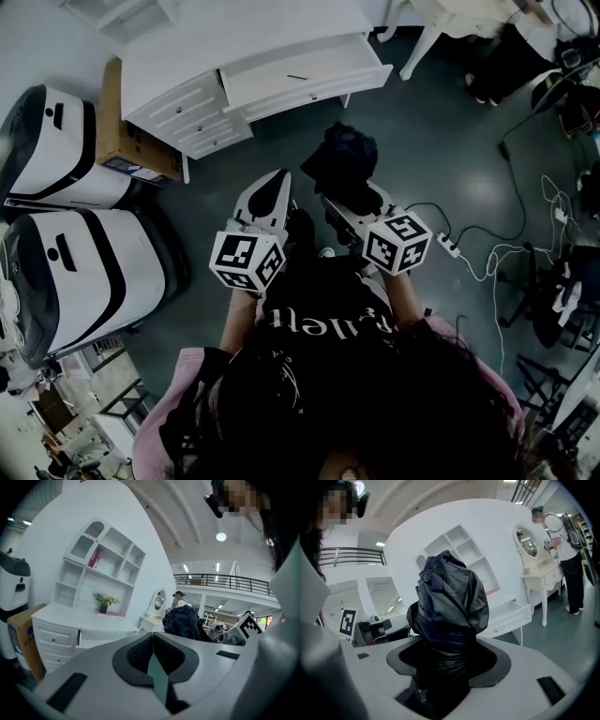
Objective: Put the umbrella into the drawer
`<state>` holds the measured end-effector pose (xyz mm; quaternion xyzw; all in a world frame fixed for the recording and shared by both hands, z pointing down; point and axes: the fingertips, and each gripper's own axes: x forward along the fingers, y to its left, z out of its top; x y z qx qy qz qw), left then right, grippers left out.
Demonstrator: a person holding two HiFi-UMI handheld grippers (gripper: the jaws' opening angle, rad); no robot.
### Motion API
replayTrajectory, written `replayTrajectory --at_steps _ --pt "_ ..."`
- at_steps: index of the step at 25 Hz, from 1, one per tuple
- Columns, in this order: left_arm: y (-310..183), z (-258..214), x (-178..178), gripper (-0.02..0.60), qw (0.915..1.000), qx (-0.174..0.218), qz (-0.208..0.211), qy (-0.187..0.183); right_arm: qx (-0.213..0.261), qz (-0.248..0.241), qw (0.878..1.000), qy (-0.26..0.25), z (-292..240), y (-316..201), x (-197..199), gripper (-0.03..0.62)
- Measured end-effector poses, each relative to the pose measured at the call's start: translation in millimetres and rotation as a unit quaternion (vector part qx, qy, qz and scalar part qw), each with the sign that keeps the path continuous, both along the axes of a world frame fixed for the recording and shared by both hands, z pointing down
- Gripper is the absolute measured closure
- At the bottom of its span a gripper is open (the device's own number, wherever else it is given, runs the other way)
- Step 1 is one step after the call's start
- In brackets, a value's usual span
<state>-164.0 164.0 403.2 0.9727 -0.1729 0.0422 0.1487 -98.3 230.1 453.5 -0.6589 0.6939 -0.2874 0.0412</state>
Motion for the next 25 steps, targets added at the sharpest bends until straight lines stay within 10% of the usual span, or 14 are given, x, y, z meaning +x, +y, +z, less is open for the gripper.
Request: replayTrajectory --at_steps 25 --pt "-213 -12 86 0.566 0.9998 -0.007 0.018 -0.001 -0.036 0.008 0.999 -0.015 2 -207 71 0.309"
